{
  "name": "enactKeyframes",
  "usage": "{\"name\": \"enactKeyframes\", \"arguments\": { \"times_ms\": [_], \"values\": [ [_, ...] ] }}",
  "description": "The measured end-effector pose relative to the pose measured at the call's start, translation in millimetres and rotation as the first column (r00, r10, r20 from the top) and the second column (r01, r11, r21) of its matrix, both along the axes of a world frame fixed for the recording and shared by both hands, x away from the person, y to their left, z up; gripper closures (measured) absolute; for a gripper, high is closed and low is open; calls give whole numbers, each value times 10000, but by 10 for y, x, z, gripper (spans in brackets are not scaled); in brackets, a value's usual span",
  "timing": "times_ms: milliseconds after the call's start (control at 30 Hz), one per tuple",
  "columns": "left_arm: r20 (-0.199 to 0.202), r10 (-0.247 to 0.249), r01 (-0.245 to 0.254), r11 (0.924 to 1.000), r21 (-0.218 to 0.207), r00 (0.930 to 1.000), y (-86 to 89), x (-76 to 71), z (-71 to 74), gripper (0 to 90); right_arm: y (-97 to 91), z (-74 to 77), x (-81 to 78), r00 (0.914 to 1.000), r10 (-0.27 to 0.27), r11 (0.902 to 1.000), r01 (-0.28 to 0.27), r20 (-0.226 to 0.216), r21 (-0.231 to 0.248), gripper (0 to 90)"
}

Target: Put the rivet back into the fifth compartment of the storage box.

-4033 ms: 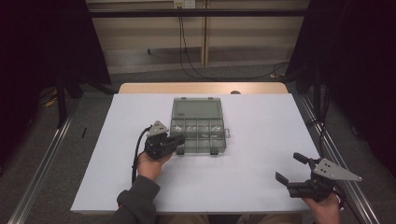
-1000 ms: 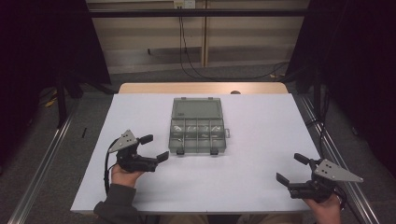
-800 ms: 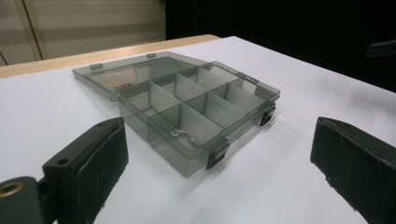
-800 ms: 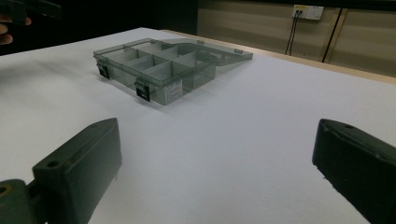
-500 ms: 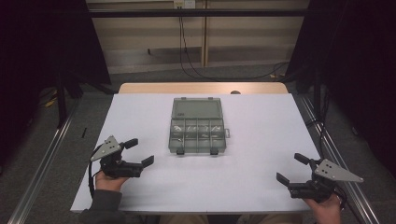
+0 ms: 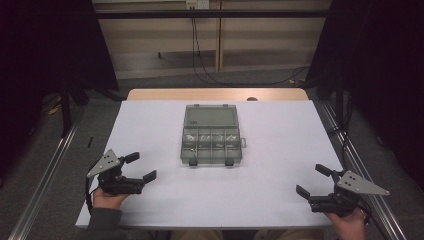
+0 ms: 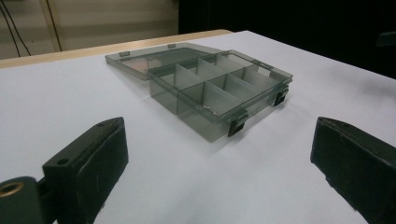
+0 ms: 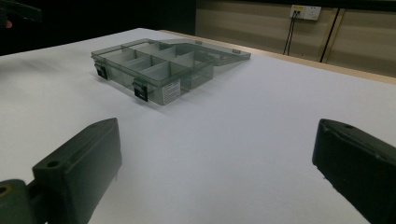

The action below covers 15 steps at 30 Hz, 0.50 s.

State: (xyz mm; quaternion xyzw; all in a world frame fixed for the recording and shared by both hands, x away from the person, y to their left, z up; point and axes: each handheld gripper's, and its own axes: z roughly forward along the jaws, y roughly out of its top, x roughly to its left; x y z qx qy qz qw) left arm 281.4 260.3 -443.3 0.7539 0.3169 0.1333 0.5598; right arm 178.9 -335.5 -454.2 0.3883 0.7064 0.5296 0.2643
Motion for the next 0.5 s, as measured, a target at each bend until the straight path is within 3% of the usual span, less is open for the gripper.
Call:
{"name": "enactKeyframes", "arguments": {
  "times_ms": [500],
  "values": [
    [46,252,-251,9996,-130,9997,142,-47,-4,37,-2,6,-2,10000,-25,10000,25,60,-30,12]
  ]
}}
